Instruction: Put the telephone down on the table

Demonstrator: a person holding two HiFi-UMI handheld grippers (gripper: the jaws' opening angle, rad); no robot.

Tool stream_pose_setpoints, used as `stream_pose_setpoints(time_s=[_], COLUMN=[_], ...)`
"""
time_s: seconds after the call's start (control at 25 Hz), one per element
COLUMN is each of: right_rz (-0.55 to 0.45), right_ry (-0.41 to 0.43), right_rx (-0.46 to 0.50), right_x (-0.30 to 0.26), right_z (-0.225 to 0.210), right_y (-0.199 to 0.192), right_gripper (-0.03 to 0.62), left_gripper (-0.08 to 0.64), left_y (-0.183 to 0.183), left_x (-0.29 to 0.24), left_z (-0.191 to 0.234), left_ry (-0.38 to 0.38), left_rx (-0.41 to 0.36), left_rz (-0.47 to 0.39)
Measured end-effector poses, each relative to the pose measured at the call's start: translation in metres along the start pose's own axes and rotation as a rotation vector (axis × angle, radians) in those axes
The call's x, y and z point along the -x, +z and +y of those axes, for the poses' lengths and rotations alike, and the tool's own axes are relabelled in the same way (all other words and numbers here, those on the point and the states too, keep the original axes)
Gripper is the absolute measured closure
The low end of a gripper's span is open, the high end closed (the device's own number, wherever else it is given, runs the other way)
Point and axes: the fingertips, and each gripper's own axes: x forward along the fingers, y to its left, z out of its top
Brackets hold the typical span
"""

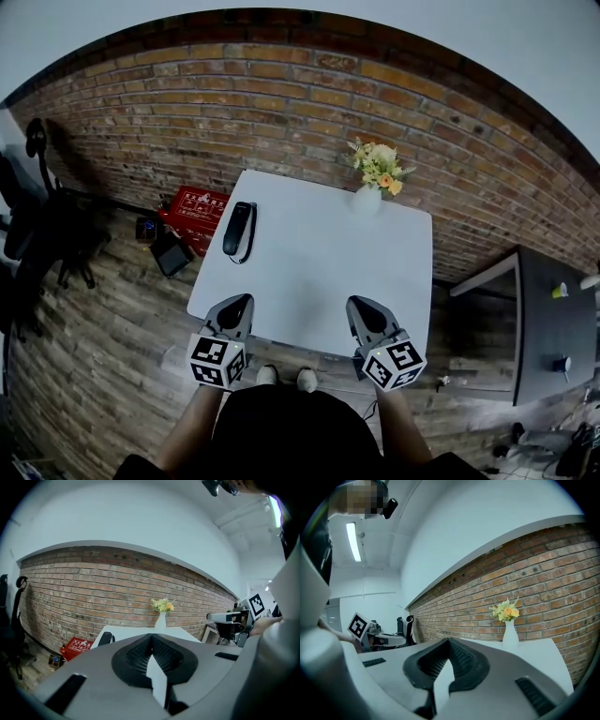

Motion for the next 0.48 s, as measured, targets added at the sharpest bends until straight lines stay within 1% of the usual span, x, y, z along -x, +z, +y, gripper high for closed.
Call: stream_pose_setpoints(time_s=[0.24,0.48], right_rz=[0.010,0.009], right_ry=[-0.023,-0.023], right_rx=[-0.005,0.009], right_x=[-0.003,-0.013], right_z=[0.001,-0.003], right_y=[-0.003,-0.003], right_gripper=[0.571,0.571], left_gripper=[0.546,0.546], left_y=[-0.005,-0.004], left_x=[-0.004,-0.014], left_z=[0.005,0.017], left_ry=[-0.010,0.003], left_rx=[-0.005,-0.007], left_rz=[0.022,0.023])
